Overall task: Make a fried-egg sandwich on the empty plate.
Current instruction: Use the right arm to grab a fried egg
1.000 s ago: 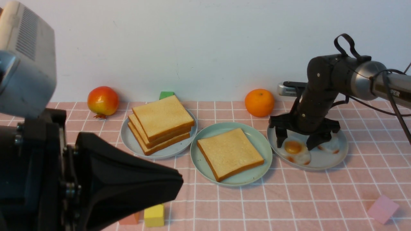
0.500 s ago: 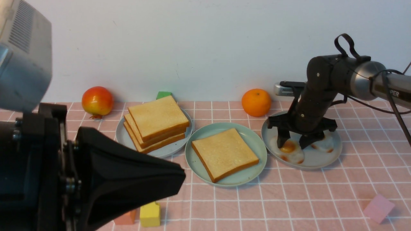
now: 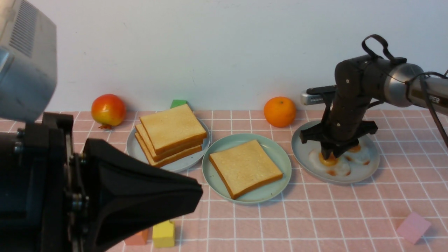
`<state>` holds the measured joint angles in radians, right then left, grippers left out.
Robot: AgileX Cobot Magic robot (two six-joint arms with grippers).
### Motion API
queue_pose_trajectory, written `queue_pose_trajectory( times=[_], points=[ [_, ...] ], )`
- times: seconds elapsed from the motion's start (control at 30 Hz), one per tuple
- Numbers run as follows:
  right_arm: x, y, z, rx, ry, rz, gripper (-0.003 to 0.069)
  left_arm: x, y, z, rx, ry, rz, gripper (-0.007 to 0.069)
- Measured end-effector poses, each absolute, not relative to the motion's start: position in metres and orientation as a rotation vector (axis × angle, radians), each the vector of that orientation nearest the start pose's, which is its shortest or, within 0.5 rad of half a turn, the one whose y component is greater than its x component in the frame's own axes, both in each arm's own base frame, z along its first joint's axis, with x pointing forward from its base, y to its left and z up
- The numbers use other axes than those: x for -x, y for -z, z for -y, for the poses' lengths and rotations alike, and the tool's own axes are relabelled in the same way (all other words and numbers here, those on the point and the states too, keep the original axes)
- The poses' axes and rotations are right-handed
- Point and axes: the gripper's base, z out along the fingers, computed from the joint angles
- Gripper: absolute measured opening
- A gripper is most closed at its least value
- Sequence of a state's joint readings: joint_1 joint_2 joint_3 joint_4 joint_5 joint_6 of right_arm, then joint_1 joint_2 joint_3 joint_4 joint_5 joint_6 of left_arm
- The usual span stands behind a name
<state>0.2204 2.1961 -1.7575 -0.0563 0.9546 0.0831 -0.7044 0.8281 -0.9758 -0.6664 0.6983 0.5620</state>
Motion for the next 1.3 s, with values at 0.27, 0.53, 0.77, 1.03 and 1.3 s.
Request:
queue_pose_trajectory(
  times=[0.27,0.53,0.77,1.03,1.3],
  points=[
    [-0.443,-0.217,-0.093,0.231,0.014,-2.818,0.0001,-0.094,-0.408,0.128,-0.961,0.845,-1.734,0.0020],
    [-0.433,-0.222,-0.097,0.192,-0.071,-2.893,0.0007,-0.094,-0.408,0.128,-0.961,0.845,-1.734,0.0020],
    [-0.436,-0.211,-0.099,0.179,-0.101,-2.911,0.0228,-0.094,-0.408,0.128,-0.973,0.835,-1.725,0.0020],
    [-0.443,-0.180,-0.101,0.180,-0.090,-2.964,0.0663,-0.094,-0.408,0.128,-1.000,0.813,-1.704,0.0022],
    [-0.445,-0.171,-0.098,0.204,-0.037,-2.970,0.0657,-0.094,-0.408,0.128,-1.004,0.809,-1.699,0.0022]
  ],
)
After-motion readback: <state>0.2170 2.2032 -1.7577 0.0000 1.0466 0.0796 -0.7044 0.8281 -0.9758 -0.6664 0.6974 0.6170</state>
